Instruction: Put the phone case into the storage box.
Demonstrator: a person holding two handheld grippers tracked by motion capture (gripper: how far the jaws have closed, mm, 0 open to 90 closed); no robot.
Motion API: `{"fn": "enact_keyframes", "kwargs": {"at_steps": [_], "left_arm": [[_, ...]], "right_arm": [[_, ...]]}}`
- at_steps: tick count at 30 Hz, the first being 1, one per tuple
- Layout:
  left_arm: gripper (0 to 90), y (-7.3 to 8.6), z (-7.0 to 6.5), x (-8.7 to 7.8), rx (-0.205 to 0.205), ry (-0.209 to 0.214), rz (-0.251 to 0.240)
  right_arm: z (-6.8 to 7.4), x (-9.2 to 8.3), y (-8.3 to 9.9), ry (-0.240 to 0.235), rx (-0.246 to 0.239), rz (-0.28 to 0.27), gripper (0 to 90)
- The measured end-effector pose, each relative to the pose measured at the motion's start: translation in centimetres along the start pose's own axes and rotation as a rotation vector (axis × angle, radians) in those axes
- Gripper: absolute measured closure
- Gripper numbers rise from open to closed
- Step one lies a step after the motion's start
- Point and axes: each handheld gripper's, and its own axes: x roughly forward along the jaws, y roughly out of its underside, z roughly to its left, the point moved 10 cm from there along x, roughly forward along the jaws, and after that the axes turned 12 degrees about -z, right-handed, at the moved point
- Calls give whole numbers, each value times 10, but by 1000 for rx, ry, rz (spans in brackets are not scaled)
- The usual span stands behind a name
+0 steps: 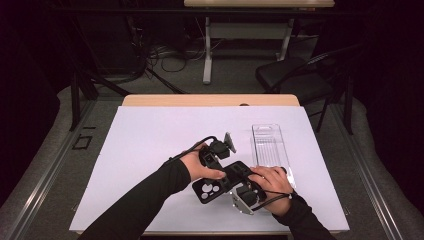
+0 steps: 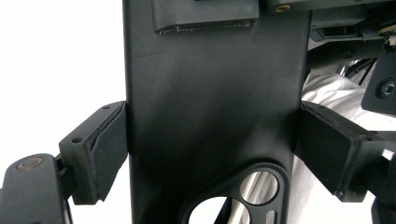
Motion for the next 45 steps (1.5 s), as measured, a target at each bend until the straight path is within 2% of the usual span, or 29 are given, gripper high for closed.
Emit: {"fn": "enact_keyframes", "kwargs": {"at_steps": [10, 19, 22, 32, 37, 38, 45], "left_arm": [[136, -1, -1, -2, -15, 18, -13], [144, -1, -2, -2, -8, 14, -15], [202, -3, -3, -3, 6, 14, -26], [207, -4, -3, -5, 11, 13, -42], [207, -5, -4, -8, 17, 15, -62], [207, -5, -4, -9, 17, 16, -69], [207, -3, -2, -17, 16, 17, -106]], "right_arm": [[-1, -1, 0, 7, 10, -3, 870], [2, 1, 0, -5, 21, -6, 877], [2, 1, 2, -16, 2, 1, 879], [4, 1, 3, -18, 25, -4, 880], [3, 1, 3, -14, 43, -9, 881], [2, 0, 3, -13, 32, -9, 881], [2, 0, 4, -17, 38, -3, 881]]}}
